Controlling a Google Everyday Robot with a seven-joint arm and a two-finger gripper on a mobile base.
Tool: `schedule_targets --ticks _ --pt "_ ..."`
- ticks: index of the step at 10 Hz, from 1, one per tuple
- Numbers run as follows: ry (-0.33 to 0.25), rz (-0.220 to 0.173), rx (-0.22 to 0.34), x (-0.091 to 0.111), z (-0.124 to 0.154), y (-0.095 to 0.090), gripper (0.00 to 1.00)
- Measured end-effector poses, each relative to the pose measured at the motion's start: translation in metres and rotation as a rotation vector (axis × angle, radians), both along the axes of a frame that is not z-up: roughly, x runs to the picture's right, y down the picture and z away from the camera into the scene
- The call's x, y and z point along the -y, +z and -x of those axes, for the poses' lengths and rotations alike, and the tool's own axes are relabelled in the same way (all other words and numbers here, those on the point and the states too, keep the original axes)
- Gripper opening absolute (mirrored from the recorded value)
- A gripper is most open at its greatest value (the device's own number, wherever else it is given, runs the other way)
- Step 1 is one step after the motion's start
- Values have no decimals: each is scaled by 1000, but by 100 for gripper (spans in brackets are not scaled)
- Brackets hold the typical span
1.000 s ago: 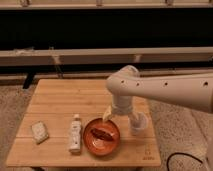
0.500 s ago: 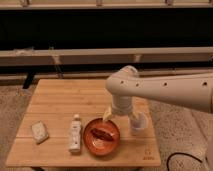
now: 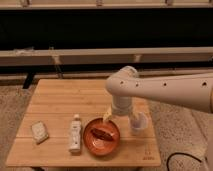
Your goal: Place the ceramic cup in the ceramic bowl
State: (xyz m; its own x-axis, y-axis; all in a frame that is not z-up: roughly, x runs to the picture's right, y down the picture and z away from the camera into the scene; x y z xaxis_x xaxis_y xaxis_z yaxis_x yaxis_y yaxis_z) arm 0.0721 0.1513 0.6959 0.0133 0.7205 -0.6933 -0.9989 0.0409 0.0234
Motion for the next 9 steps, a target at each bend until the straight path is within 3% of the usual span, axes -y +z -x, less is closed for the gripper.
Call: schedule_targets --ticks 9 --pt "-29 0 6 -2 -3 0 91"
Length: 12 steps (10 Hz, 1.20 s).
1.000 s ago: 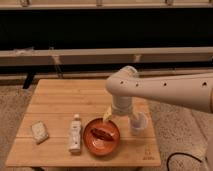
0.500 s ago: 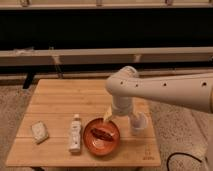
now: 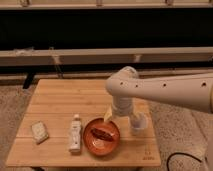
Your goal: Place the ceramic cup in the ceramic bowl
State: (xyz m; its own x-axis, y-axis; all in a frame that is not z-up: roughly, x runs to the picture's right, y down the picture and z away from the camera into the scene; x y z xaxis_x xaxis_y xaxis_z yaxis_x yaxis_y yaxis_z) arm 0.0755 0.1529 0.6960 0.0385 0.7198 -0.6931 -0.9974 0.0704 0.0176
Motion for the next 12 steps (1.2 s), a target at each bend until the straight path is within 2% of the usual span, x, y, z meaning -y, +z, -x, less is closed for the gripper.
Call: schedule_targets --ticks 12 --pt "-35 0 7 -5 -4 4 91"
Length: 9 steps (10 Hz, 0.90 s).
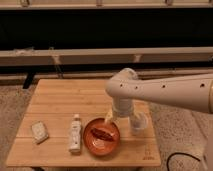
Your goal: Place the ceramic cup in the ceramic bowl
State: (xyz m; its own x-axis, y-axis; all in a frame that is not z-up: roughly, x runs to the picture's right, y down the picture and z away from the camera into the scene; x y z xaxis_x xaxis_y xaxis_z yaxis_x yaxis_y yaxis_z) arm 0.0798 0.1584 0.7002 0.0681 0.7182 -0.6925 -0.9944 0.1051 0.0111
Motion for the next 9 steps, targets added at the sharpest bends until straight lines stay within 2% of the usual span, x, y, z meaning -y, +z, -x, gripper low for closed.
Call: schedule_targets --ticks 9 --pt "-22 2 3 -5 -4 7 91"
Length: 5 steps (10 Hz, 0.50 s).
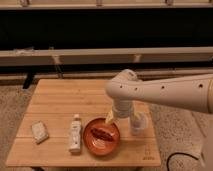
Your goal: Place the ceramic cup in the ceramic bowl
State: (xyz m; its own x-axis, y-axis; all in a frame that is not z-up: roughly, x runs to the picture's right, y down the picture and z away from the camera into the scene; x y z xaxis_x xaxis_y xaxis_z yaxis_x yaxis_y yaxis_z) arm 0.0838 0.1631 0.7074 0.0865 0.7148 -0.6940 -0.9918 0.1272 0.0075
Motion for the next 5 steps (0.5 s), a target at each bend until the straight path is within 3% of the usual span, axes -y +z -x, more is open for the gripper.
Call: schedule_targets --ticks 5 --pt "-16 3 -1 -3 -3 10 91"
